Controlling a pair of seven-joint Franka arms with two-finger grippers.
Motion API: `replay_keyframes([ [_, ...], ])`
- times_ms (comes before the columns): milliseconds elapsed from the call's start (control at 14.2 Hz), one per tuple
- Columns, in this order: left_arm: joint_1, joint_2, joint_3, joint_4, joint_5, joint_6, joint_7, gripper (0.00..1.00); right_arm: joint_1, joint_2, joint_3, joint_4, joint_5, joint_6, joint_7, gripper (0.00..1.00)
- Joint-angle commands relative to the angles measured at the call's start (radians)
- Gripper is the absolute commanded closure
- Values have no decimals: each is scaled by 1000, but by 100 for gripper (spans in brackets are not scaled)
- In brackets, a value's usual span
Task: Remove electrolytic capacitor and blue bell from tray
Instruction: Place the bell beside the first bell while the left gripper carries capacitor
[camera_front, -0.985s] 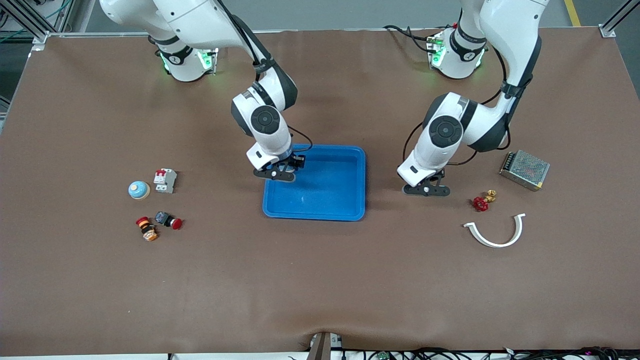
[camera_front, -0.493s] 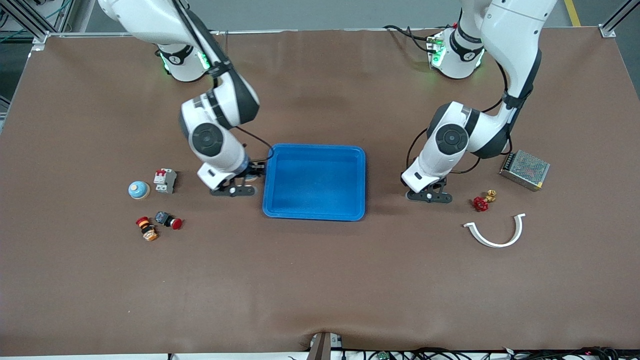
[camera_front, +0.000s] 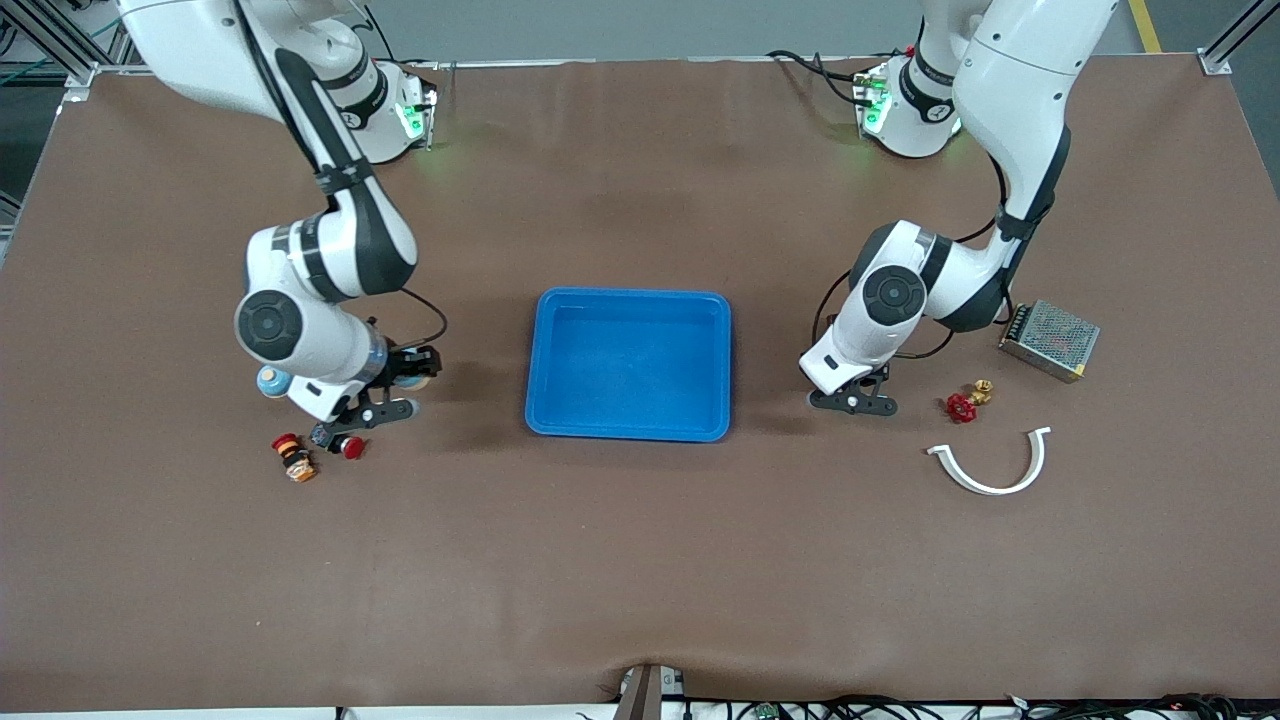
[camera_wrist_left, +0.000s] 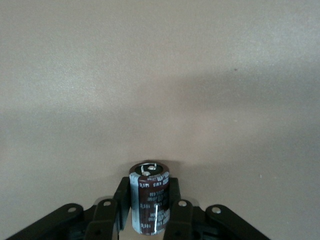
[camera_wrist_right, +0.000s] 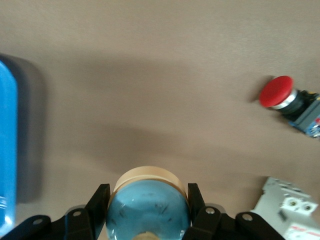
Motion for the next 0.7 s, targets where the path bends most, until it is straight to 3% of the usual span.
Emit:
replay_keyframes([
  [0, 19, 18, 1, 13, 26, 20, 11, 100, -35, -11, 19, -28, -39, 29, -59, 56],
  [633, 29, 29, 1, 14, 32, 38, 10, 100, -36, 26, 19, -166, -65, 294, -60, 56],
])
